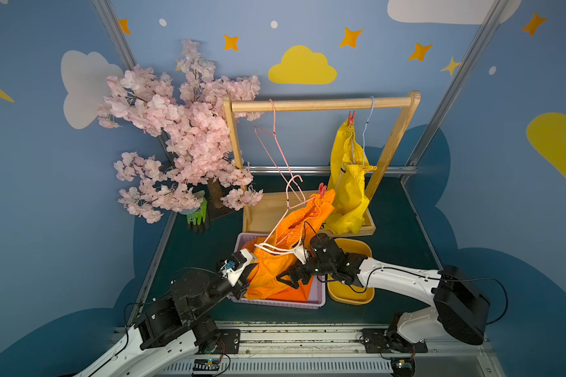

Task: Remove the clothespins securing shorts to the hanger
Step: Adjust the shorts in the basket.

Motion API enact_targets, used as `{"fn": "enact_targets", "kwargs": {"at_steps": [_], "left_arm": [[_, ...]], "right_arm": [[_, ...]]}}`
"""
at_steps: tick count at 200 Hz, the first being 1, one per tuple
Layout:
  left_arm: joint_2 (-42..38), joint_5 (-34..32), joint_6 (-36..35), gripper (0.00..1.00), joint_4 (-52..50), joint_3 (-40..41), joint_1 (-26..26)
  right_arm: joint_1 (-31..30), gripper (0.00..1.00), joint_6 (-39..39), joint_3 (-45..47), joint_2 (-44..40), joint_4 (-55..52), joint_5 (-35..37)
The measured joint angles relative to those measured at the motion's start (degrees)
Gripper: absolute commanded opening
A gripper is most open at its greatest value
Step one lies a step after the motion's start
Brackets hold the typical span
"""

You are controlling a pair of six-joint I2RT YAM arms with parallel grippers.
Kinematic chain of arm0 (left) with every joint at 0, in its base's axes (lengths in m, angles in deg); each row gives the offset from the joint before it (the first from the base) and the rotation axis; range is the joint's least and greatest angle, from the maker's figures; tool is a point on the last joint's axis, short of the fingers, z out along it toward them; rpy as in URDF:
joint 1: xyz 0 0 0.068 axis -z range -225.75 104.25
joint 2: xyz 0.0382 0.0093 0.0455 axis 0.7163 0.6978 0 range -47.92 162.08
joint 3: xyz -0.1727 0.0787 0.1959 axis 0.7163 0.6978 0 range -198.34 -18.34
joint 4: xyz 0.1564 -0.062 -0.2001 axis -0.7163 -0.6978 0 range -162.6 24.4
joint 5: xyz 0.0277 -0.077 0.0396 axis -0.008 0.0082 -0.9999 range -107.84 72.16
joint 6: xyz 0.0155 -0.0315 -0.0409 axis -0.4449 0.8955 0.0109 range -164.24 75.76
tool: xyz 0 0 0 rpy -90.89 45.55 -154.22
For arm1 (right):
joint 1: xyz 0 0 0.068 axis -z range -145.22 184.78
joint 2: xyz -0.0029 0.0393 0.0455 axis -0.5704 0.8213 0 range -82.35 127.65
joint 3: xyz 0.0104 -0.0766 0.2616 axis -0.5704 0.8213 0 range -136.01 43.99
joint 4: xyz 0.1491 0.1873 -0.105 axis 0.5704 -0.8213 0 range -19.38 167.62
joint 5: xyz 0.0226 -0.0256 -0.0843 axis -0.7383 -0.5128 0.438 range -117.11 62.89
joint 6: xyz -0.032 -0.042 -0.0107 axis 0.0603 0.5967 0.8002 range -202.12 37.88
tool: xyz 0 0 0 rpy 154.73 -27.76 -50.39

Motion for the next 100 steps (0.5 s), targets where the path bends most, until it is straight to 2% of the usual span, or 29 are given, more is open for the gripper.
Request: {"fn": "enact_targets", "kwargs": {"at_steps": [20,39,64,100], "left_arm": [[0.59,-0.46,-0.31,0.03,-4.31,-2.91,0.0],[1.53,-1.49,-1.42,0.03,-7.17,-5.7,0.0],[1.9,-2.34,-3.21,0.03,-9.03,-6.51,-0.07],[1.92,-2.34,-4.52,0.03,-10.16,-6.51,-0.13]], "right_arm": [[2.8,0.92,1.25,0.02,-7.15,-5.99,0.42],[5.38,0.92,2.19,0.02,-17.46,-11.76,3.15],[6.36,0.92,4.09,-0.48,-29.53,-18.4,6.6],[8.13,0.92,4.35,-2.21,-37.03,-25.7,9.29]]}}
